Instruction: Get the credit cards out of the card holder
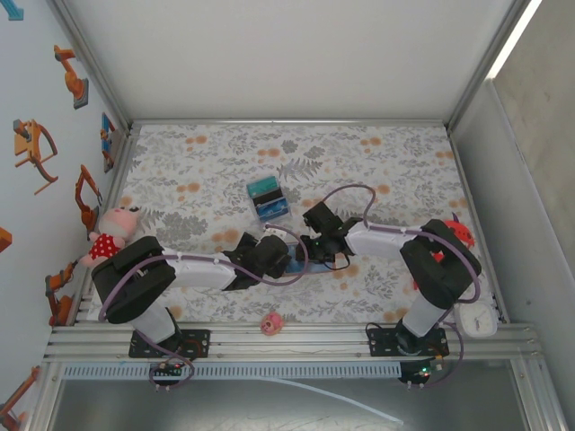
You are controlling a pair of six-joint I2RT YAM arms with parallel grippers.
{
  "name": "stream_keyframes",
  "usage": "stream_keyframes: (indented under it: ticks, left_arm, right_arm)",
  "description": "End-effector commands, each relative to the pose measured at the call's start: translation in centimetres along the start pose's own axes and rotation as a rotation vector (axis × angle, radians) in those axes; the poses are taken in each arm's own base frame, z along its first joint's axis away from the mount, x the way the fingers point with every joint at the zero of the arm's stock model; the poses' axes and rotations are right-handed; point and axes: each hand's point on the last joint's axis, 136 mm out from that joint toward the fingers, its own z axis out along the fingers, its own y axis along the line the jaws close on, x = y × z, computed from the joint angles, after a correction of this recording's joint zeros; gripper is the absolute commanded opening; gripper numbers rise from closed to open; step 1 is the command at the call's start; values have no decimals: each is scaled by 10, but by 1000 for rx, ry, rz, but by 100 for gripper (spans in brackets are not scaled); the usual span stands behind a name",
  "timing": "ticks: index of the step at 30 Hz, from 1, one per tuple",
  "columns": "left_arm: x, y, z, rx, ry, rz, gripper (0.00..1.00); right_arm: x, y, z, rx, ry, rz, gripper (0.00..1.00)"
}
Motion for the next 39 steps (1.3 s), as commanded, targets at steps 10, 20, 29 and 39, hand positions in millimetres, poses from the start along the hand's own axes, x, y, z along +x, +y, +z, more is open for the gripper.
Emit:
stream_keyframes:
  ticks: [10,20,29,39]
  left_arm:
    - [14,0,2,-28,71,84,97]
    - [11,-2,2,-22,72,89,97]
    - [10,-4,2,-20,73,91,97]
    - [7,-7,2,-14,65,94,97]
  right_arm:
    - [-3,15,-8,-213,-46,58,19]
    - [-3,13,-11,-269,-64,73,11]
    - [-2,18,-10,-309,-58,68,6]
    - [0,22,-3,-347,-32,70,10]
